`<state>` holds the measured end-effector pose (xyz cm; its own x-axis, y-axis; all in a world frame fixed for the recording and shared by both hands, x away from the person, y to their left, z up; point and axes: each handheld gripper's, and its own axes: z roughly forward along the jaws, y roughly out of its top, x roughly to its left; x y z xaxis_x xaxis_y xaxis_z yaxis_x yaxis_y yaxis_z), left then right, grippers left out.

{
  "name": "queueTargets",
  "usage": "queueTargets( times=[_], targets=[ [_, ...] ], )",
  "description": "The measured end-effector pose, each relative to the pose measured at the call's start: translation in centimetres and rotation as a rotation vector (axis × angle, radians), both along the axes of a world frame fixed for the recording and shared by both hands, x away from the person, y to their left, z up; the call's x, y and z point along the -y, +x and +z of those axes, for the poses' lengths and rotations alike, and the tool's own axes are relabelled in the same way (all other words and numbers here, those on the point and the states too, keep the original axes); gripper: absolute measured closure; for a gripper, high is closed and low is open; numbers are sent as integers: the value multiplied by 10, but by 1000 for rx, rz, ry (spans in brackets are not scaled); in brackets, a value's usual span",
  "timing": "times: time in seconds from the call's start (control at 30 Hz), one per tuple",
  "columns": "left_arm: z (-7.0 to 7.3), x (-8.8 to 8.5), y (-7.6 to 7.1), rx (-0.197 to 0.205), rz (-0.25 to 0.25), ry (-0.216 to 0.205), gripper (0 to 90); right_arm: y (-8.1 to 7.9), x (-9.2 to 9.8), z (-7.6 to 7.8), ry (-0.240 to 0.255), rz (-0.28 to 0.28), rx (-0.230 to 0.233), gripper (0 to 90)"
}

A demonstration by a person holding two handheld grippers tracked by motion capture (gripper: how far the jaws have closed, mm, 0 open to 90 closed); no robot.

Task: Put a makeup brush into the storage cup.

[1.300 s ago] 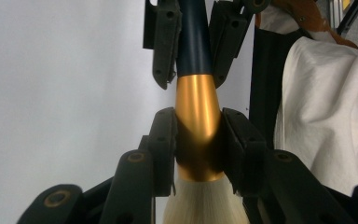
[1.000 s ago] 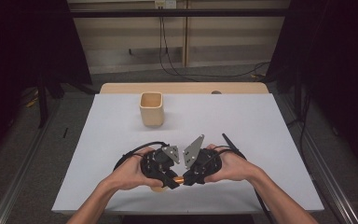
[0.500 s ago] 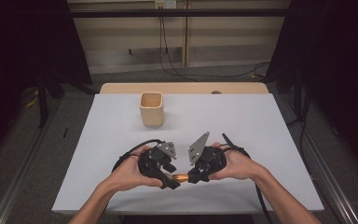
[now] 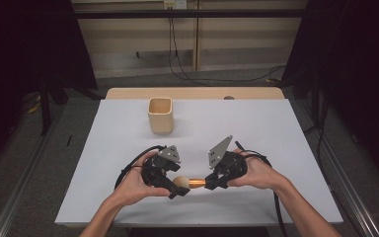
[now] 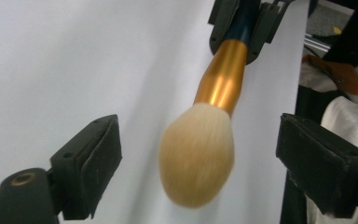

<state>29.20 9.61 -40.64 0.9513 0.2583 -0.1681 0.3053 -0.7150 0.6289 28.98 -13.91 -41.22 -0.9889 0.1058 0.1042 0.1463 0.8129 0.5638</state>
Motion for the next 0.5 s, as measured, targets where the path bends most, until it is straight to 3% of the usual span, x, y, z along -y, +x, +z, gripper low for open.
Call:
queueTargets(
  times=[0.23,0.5],
  targets=[
    [-6,-11,5,-7,71,-52,57,-1,17,0,2,-64,4,745],
    [-7,-22,3,1,117,-128,46,-3,38,-1,32,-159,13,745]
  ],
)
